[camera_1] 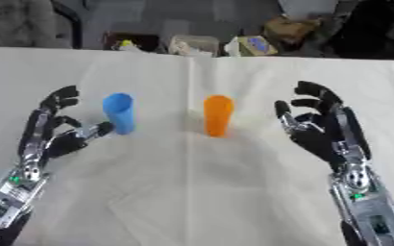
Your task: Pour the contents of one cup into another cup.
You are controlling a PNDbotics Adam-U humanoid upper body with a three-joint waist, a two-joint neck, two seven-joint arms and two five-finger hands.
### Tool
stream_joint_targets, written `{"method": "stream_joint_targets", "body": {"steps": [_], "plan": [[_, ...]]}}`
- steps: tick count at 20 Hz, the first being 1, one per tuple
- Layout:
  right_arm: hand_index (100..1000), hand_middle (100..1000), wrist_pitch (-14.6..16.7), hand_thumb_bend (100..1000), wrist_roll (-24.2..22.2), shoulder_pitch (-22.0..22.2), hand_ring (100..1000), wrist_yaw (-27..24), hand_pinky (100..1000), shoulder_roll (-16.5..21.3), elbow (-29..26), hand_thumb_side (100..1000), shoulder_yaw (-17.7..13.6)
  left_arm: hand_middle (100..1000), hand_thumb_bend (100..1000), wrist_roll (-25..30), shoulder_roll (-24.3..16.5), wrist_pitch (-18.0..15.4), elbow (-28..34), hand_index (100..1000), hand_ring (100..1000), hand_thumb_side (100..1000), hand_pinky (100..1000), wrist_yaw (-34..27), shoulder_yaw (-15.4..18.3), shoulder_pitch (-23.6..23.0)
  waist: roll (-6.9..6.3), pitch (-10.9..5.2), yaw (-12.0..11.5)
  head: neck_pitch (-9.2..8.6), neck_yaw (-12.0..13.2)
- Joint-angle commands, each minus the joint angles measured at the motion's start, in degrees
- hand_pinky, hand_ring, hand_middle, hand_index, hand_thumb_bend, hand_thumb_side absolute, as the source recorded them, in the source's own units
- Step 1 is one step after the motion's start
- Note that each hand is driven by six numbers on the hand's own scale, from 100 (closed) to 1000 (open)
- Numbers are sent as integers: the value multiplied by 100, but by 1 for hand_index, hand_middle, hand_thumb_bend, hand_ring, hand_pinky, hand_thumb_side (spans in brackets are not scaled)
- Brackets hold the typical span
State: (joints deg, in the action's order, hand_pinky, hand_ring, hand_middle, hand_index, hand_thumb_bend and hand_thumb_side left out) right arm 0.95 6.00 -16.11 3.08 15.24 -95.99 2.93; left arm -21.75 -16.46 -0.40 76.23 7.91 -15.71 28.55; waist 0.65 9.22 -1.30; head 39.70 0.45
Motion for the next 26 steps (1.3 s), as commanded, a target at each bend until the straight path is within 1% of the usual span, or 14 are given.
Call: {"method": "stream_joint_targets", "body": {"steps": [1,6,12,19,26], "plan": [[831,753,2,349,-21,-62,729,-45,540,31,-108,300,8,775,1000,-137,59,-119,-321,868,815,396,503,69,-6,227,6,-61,24,-37,31],[831,752,3,349,-37,-71,730,-50,540,12,-108,302,22,771,1000,-272,214,-275,-859,866,812,397,496,58,18,446,26,-35,85,-45,58],[831,752,3,348,-54,-86,730,-57,539,-11,-110,303,38,767,1000,-375,318,-458,-1278,865,809,396,491,24,47,651,51,3,143,-65,84],[831,752,4,346,-77,-102,729,-62,539,-41,-107,307,59,761,1000,-486,337,-514,-1478,865,800,393,479,32,91,904,69,56,223,-93,111],[832,752,4,344,-98,-119,730,-68,539,-65,-105,310,76,743,1000,-436,341,-529,-1552,864,787,391,469,9,82,1084,81,93,294,-112,134]]}}
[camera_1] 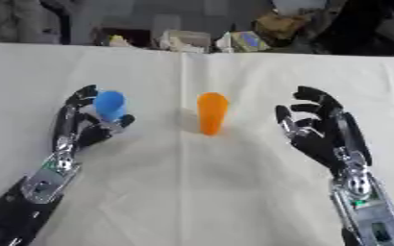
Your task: Pour the contents of one cup into another cup.
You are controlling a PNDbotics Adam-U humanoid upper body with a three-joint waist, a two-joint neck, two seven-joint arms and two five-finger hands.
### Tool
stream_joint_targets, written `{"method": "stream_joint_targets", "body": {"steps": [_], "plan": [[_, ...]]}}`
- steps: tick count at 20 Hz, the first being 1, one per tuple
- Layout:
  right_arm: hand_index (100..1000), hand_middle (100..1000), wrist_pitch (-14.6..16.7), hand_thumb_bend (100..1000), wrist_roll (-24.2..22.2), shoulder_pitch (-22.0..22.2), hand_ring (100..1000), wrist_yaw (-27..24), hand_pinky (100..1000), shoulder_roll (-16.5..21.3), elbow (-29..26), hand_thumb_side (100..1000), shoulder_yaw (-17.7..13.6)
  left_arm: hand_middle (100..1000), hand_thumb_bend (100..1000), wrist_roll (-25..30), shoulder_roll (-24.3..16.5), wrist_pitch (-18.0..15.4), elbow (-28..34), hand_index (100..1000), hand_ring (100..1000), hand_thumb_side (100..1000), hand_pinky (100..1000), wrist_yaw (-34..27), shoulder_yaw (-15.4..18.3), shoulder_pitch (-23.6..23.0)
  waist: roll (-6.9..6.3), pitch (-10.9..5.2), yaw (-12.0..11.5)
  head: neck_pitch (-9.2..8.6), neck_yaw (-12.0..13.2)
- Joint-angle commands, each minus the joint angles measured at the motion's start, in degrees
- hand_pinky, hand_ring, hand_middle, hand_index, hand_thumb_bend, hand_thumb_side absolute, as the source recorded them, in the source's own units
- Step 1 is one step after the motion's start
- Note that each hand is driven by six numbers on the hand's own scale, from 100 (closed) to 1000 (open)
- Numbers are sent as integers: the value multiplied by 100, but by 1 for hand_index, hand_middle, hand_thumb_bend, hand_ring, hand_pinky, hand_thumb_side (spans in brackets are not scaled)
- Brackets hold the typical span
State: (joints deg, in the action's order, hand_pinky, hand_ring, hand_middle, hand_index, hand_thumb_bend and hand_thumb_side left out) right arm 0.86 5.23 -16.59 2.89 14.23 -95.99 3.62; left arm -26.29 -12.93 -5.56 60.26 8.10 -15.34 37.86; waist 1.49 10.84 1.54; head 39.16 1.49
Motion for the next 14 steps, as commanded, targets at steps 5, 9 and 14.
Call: {"method": "stream_joint_targets", "body": {"steps": [5,9,14], "plan": [[832,752,14,336,-27,-85,730,-48,539,26,-104,317,13,725,1000,98,6,-12,-31,862,771,382,451,-33,32,195,-7,-46,56,-72,32],[832,752,13,332,-19,-84,730,-50,539,29,-103,320,4,708,1000,178,27,-21,-106,855,754,355,430,-137,36,192,-8,-41,68,-73,36],[832,752,14,330,-23,-89,730,-52,539,25,-100,322,5,656,1000,130,61,-112,-176,836,705,327,385,-303,47,206,-9,-45,72,-87,28]]}}
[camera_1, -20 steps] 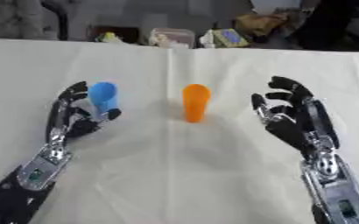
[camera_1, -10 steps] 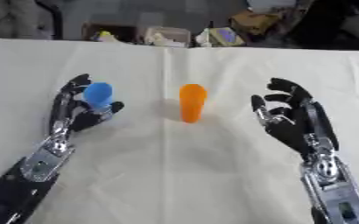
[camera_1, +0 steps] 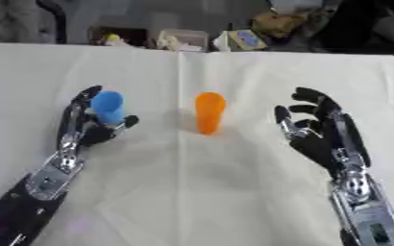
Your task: Pour the contents of one cup into another cup.
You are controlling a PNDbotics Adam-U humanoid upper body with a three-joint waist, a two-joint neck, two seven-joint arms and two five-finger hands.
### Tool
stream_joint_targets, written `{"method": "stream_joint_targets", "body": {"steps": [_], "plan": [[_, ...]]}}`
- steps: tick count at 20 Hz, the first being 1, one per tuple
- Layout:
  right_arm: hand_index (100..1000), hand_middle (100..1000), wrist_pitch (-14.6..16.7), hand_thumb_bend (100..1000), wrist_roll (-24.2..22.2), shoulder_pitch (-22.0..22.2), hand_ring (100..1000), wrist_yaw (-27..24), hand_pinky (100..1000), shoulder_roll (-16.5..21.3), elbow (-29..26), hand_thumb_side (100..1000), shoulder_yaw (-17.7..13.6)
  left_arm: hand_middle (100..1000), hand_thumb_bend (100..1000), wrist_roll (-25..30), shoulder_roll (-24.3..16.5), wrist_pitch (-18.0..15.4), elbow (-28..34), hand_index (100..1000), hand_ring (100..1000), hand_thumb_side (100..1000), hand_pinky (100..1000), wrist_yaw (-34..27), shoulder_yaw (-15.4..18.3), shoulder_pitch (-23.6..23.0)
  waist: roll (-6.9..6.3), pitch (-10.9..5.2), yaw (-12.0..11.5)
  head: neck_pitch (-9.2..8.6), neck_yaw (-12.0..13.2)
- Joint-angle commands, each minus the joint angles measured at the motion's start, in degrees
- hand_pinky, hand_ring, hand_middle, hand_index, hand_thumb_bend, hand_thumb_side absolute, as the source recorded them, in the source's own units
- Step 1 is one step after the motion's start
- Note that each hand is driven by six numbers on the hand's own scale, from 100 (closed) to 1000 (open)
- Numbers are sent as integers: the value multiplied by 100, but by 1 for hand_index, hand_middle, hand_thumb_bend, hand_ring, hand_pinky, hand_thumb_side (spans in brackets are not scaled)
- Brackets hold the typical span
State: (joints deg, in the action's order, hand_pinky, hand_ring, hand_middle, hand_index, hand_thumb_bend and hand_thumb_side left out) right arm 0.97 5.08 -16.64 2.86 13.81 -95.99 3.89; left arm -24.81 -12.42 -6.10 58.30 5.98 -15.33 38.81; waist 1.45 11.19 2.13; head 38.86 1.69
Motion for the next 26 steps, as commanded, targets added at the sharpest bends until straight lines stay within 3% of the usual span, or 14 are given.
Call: {"method": "stream_joint_targets", "body": {"steps": [1,6,10,14,20,23,26], "plan": [[832,752,3,329,-8,-84,730,-50,539,66,-99,323,-24,628,1000,-24,16,-87,10,827,684,316,368,-123,43,119,-4,-81,16,-61,9],[832,752,3,327,-6,-87,730,-51,539,64,-97,324,-29,555,1000,32,44,-190,-34,808,621,254,324,-203,5,147,-6,-84,29,-70,14],[832,750,3,325,-3,-90,730,-55,539,63,-96,324,-32,503,949,66,63,-213,-64,785,584,173,306,-191,-7,163,-9,-88,37,-75,12],[832,750,4,323,-3,-87,730,-56,539,61,-93,326,-33,486,845,92,81,-227,-69,756,574,100,297,-209,-14,182,-13,-93,42,-83,9],[831,749,6,320,6,-86,729,-56,538,59,-88,327,-37,404,659,90,97,-293,-66,709,500,100,242,-386,-27,187,-8,-96,43,-85,9],[832,749,5,317,9,-86,729,-59,538,60,-87,329,-40,354,486,42,83,-298,-21,679,459,100,199,-481,-27,177,-3,-99,39,-86,6],[832,749,4,315,11,-84,729,-61,538,61,-85,329,-43,320,423,-25,53,-290,93,657,427,100,161,-548,-28,158,1,-101,24,-88,2]]}}
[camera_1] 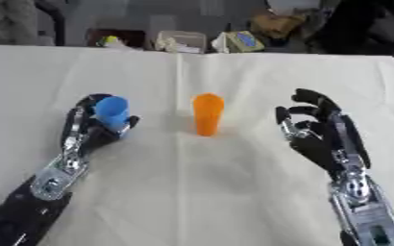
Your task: Pour the contents of one cup into another cup.
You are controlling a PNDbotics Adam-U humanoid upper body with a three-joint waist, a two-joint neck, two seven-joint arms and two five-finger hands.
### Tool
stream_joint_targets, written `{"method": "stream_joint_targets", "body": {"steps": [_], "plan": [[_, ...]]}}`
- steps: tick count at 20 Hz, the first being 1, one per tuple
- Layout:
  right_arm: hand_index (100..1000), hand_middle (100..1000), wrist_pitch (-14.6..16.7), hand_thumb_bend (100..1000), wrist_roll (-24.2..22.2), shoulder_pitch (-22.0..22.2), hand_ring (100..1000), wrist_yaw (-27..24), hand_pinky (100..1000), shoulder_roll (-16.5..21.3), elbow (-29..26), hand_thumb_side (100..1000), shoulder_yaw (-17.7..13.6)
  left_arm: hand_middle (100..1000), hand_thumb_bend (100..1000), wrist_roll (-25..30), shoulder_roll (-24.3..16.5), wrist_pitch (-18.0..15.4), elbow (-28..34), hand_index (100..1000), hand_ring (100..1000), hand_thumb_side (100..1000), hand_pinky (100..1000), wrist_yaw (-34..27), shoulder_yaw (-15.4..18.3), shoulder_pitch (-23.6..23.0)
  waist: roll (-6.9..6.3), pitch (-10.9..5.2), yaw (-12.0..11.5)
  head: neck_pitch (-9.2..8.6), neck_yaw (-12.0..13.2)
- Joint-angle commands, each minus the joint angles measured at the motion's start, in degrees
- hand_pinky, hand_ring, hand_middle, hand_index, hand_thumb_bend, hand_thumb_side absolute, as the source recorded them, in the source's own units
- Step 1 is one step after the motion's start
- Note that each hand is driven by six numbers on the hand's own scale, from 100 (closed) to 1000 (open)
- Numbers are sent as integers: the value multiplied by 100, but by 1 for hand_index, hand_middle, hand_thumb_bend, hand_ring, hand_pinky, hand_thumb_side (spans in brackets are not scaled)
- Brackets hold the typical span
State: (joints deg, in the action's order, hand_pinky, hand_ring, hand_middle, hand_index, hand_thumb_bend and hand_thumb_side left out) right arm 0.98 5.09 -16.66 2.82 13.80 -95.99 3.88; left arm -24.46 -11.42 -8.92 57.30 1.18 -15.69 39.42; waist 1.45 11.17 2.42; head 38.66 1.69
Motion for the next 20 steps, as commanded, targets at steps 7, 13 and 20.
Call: {"method": "stream_joint_targets", "body": {"steps": [7,13,20], "plan": [[832,749,3,311,7,-86,728,-59,538,70,-84,330,-44,268,380,-207,-150,16,639,623,376,100,126,-272,3,5,24,-107,-48,-73,-10],[823,735,-3,316,-10,-146,719,-71,534,113,-17,315,-11,264,373,-302,-355,178,1369,616,373,100,127,-372,-35,-190,37,-119,-107,-73,-19],[831,738,33,382,-127,-517,727,115,531,401,440,258,243,276,394,-210,-734,792,2546,623,387,100,136,-486,-88,-602,-37,-149,-252,-94,-101]]}}
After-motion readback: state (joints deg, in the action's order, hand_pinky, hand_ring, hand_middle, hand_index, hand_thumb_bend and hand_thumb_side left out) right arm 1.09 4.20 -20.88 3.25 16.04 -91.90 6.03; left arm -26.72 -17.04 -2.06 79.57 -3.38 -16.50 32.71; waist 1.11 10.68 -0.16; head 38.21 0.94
